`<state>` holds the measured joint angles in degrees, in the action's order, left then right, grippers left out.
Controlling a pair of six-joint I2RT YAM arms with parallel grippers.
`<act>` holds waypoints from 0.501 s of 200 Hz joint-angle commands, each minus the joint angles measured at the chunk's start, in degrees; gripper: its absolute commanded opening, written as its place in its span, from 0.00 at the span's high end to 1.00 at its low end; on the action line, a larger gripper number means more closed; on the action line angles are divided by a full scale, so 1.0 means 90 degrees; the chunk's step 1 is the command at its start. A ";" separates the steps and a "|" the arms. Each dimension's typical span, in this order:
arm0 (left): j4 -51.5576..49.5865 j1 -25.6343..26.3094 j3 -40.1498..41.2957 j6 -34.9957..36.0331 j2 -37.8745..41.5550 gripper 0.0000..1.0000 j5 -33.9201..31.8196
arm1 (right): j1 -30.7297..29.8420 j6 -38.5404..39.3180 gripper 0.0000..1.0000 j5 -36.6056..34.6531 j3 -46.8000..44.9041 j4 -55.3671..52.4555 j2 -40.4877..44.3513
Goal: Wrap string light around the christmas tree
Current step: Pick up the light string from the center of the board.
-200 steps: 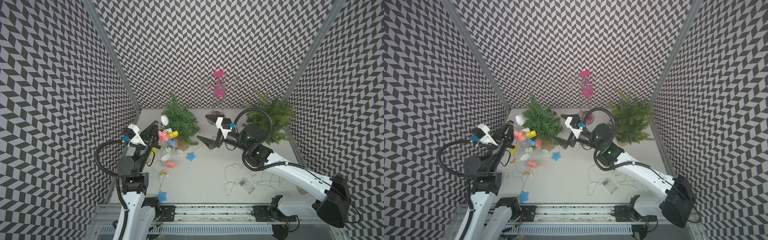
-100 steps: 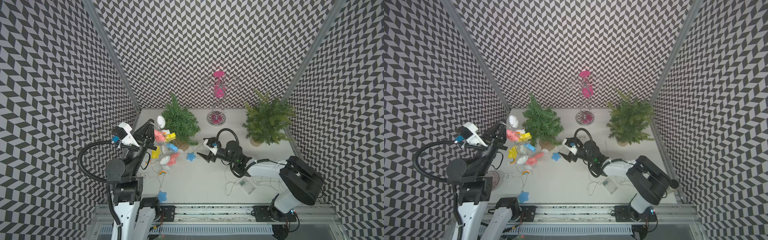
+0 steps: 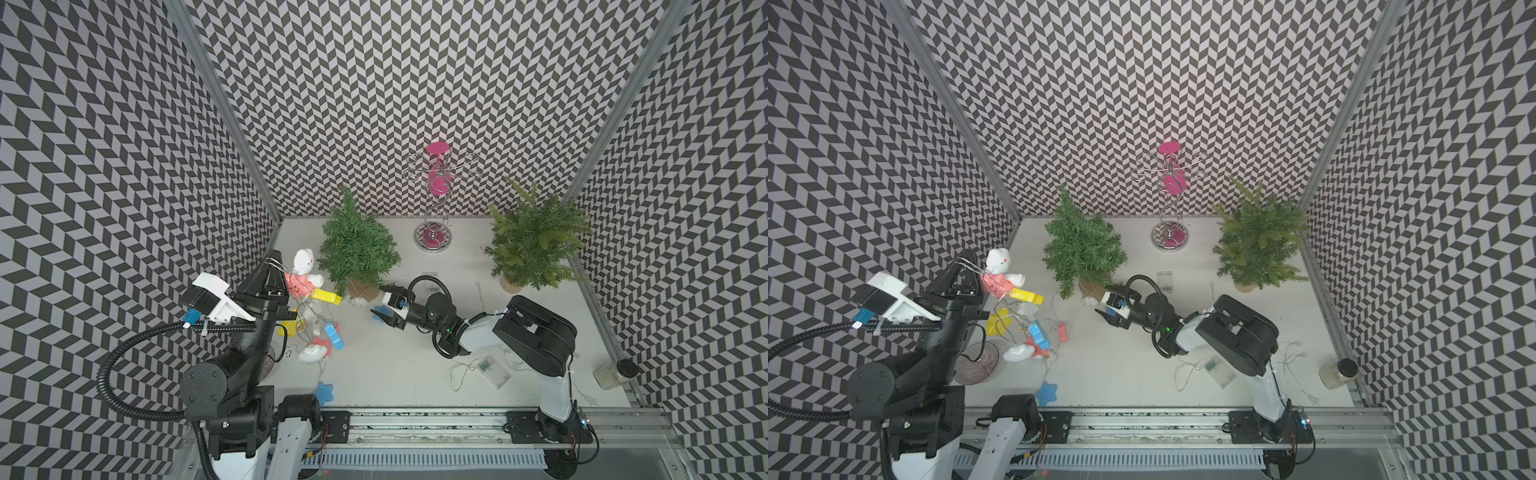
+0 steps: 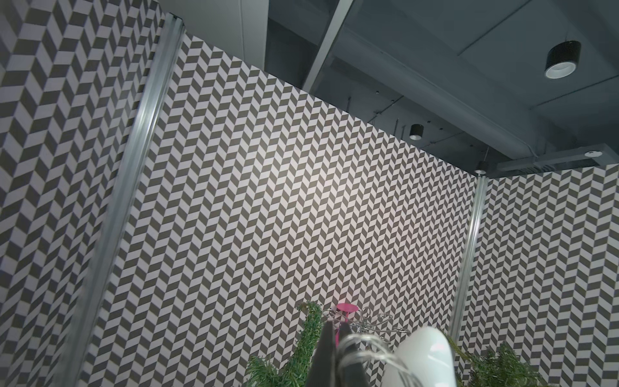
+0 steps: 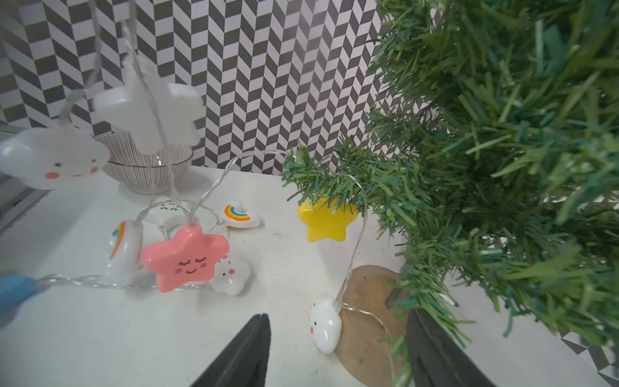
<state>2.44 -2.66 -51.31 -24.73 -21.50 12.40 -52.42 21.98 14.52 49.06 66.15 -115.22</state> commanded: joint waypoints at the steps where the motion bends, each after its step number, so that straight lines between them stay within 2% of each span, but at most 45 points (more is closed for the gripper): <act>1: -0.0192 -0.0018 -0.0174 0.0121 0.0135 1.00 -0.0712 | -0.0146 0.0184 0.47 -0.0203 0.0183 0.0264 -0.0220; 13: -0.0133 -0.0017 -0.0101 0.0121 0.0080 1.00 -0.0822 | -0.0250 0.0116 0.47 -0.0190 0.0094 0.0415 -0.0186; 23: -0.0111 -0.0018 -0.0081 0.0144 -0.0011 1.00 -0.0811 | -0.0316 0.0251 0.47 -0.0632 0.0099 0.0580 -0.0222; 36: -0.0071 -0.0017 -0.0080 0.0141 -0.0141 1.00 -0.0780 | -0.0301 0.0182 0.46 -0.0592 0.0404 0.0020 -0.0239; 61: 0.0231 -0.0020 0.0045 0.0092 -0.0236 1.00 -0.0822 | -0.0312 -0.0913 0.45 -0.0101 0.1390 -0.1277 -0.0431; 100: 0.0251 -0.0020 -0.0197 0.0150 -0.0412 1.00 -0.0648 | -0.0267 -0.1739 0.47 -0.0706 0.1966 -0.1339 -0.0998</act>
<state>2.37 -2.66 -51.13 -23.79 -24.67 6.74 -55.05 12.91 10.94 64.69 56.64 -120.55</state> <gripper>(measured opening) 0.048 0.540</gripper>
